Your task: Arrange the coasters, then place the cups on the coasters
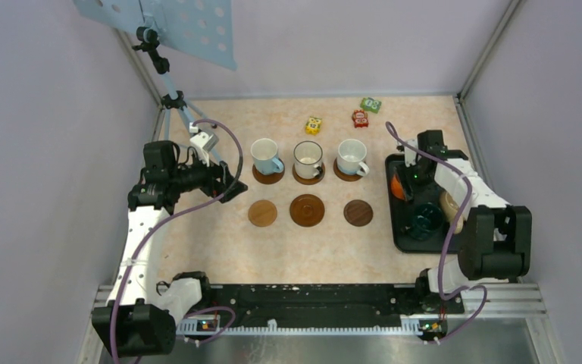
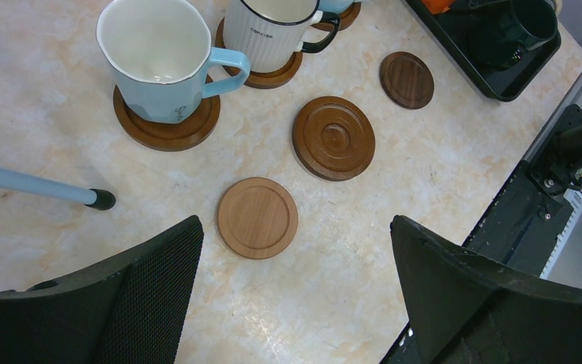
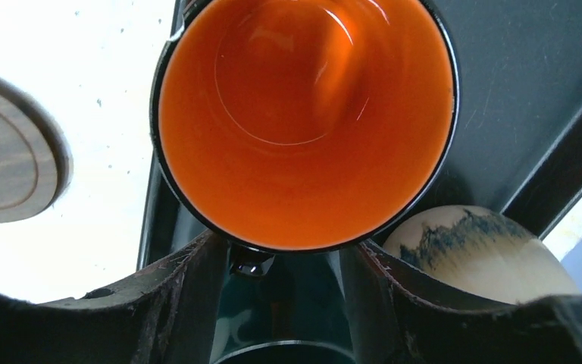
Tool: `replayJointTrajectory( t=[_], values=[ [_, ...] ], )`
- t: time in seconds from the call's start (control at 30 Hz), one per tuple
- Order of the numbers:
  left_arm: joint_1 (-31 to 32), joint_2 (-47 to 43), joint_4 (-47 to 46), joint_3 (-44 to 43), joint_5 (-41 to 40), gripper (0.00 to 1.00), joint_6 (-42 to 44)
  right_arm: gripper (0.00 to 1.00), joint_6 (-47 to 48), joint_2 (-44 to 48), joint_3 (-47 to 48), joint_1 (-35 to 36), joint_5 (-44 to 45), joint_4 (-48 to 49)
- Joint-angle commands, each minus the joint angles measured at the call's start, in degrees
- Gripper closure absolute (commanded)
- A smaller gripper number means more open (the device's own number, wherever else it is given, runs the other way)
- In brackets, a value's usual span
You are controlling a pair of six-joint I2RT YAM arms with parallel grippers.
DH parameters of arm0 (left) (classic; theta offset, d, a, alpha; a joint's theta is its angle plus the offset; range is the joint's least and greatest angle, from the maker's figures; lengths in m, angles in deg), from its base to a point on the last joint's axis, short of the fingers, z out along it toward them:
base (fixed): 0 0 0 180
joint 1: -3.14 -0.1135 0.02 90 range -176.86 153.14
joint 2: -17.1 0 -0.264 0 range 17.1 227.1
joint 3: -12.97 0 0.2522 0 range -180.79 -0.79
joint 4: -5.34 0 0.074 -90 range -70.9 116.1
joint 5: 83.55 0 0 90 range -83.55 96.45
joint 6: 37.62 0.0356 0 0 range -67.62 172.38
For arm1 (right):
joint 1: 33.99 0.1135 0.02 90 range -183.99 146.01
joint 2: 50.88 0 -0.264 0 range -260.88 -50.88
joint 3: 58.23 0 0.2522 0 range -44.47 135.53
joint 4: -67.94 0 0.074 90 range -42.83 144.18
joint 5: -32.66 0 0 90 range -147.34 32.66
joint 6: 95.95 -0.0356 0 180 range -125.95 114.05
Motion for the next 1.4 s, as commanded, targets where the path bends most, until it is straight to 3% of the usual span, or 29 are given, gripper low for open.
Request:
replayJointTrajectory(
  t=[0.0, 0.37, 0.67, 0.8, 0.87, 1.1, 1.37],
  values=[
    [0.19, -0.31, -2.41, 0.07, 0.87, 0.01, 0.32, 0.46, 0.92, -2.73, 2.08, -1.18, -0.85, 5.61],
    [0.20, -0.33, -2.30, -0.04, 0.90, 0.01, 0.26, 0.52, 1.58, -5.27, -1.09, -4.80, -2.83, 15.94],
    [0.19, -0.05, -2.30, -0.15, 0.72, 0.01, 0.15, 0.67, 3.33, -6.95, -2.08, -5.39, -3.73, 19.67],
    [0.20, -0.10, -2.35, -0.05, 0.69, 0.01, 0.20, 0.85, 3.36, -6.94, -1.44, -6.23, -4.07, 19.34],
    [0.24, -0.13, -2.22, -0.02, 0.65, 0.01, 0.28, 1.00, 3.54, -6.09, -1.02, -6.51, -4.19, 18.63],
    [0.20, -0.21, -2.28, 0.06, 0.86, 0.01, 0.08, 1.00, 3.14, 3.06, 0.81, -6.75, -8.68, 14.94],
    [0.20, -0.39, -2.39, 0.07, 1.06, 0.01, -0.21, 1.00, -0.76, 8.47, 10.04, -5.03, -14.89, 4.27]
  ],
)
